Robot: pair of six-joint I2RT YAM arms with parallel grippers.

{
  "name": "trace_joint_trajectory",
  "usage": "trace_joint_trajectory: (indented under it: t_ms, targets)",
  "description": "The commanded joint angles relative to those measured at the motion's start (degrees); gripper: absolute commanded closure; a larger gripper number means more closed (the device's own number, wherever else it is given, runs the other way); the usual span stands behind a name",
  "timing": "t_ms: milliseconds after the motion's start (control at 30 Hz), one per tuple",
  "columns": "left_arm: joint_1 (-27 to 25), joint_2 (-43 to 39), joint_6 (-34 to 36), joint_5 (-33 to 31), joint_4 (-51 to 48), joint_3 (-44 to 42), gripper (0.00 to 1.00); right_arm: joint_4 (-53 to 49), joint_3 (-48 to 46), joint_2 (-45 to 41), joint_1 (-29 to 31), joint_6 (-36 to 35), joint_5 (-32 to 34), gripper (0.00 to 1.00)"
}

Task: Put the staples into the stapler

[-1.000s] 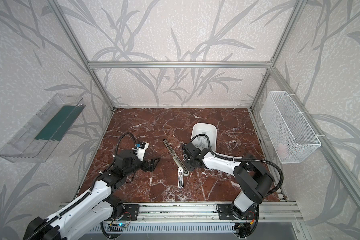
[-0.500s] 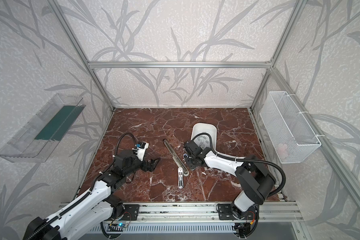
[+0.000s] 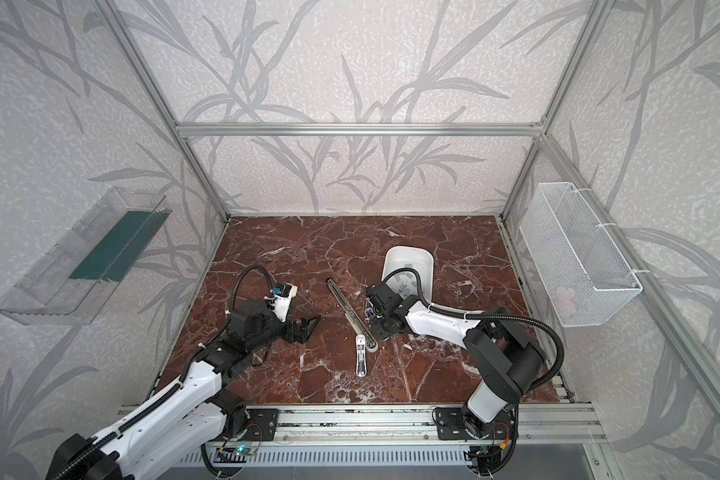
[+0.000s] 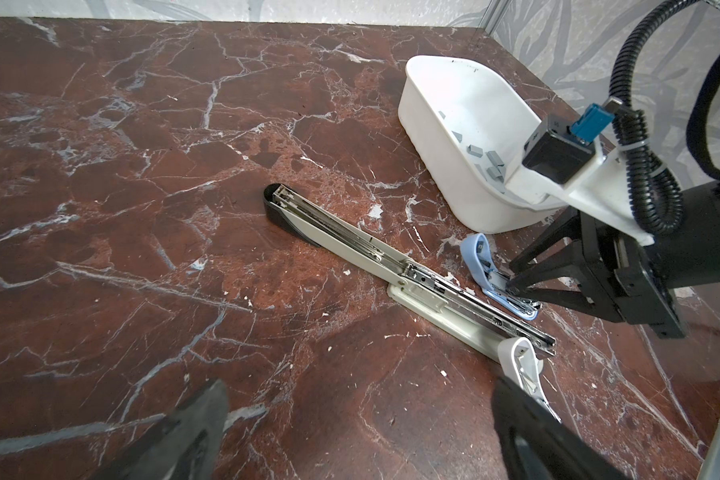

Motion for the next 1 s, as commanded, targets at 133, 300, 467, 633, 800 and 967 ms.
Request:
trace_joint_trajectory:
  t_ms: [133,300,467,633,800,967]
  targets:
    - [0.21,-0.53,0.63,0.44,0.87,-0.47,0.01,-0.35,1.61,1.70,0.00,-0.55,0.03,0.76]
    - [0.21,-0.44,0.65,0.45,0.91,-0.45,0.01,-0.62,1.75,2.06,-0.04,-0.42,0.29,0.79]
    - [0.27,-0.26,0.65,0.44,0.95,-0.45,0.01,-0.68,1.64,1.95,0.00,-0.40,0.28,0.79]
    - [0.23,-0.22,0.70,0.43,0.95,-0.45,0.01,-0.75,1.56,1.41,0.00,-0.36,0.74,0.79]
    - [0.24,-0.23,0.66,0.51,0.95,-0.44,0.01,-1.14,1.64,-1.05,0.00,-0.22,0.64,0.82]
    - [0.24,-0.30,0.62,0.65,0.92,-0.45,0.01,-0.66,0.77,-4.10,0.00,0.03,-0.03,0.83]
